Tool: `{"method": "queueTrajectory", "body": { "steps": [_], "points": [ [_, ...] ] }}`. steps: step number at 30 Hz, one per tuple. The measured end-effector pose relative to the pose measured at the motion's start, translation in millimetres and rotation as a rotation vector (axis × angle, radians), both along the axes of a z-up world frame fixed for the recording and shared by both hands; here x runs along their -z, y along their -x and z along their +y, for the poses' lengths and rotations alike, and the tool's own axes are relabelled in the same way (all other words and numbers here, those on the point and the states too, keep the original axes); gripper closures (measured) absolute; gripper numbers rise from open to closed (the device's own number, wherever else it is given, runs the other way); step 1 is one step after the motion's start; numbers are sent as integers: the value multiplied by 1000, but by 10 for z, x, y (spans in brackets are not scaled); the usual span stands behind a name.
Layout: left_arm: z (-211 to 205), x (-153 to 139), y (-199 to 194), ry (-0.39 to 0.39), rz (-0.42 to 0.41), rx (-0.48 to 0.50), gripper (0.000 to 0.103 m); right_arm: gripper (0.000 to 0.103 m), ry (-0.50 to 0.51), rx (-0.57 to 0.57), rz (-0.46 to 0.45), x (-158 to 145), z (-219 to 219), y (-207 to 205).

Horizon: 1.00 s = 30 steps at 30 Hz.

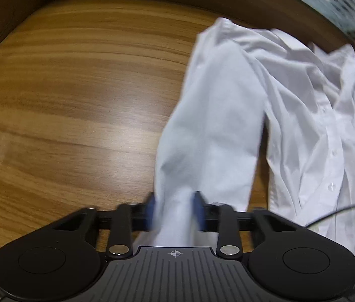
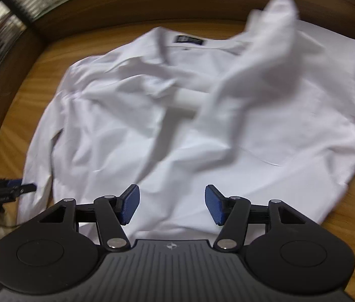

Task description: Fold clothes

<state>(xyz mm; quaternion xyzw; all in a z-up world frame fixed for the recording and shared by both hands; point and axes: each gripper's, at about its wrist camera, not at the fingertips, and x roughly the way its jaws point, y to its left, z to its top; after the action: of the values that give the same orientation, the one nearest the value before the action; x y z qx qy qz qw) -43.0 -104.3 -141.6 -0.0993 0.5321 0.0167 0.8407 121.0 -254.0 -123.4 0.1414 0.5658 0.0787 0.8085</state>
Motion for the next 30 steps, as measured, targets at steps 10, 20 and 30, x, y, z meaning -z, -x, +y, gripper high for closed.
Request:
{"method": "queueTrajectory", "body": {
  "steps": [10, 20, 30],
  "points": [
    [56, -425, -180, -315, -84, 28, 99, 33, -15, -63, -1, 91, 275, 103],
    [655, -941, -1208, -612, -229, 8, 99, 33, -29, -109, 0, 155, 423, 110],
    [946, -527, -1803, -624, -82, -52, 77, 33, -36, -82, -50, 94, 433, 200]
  ]
}}
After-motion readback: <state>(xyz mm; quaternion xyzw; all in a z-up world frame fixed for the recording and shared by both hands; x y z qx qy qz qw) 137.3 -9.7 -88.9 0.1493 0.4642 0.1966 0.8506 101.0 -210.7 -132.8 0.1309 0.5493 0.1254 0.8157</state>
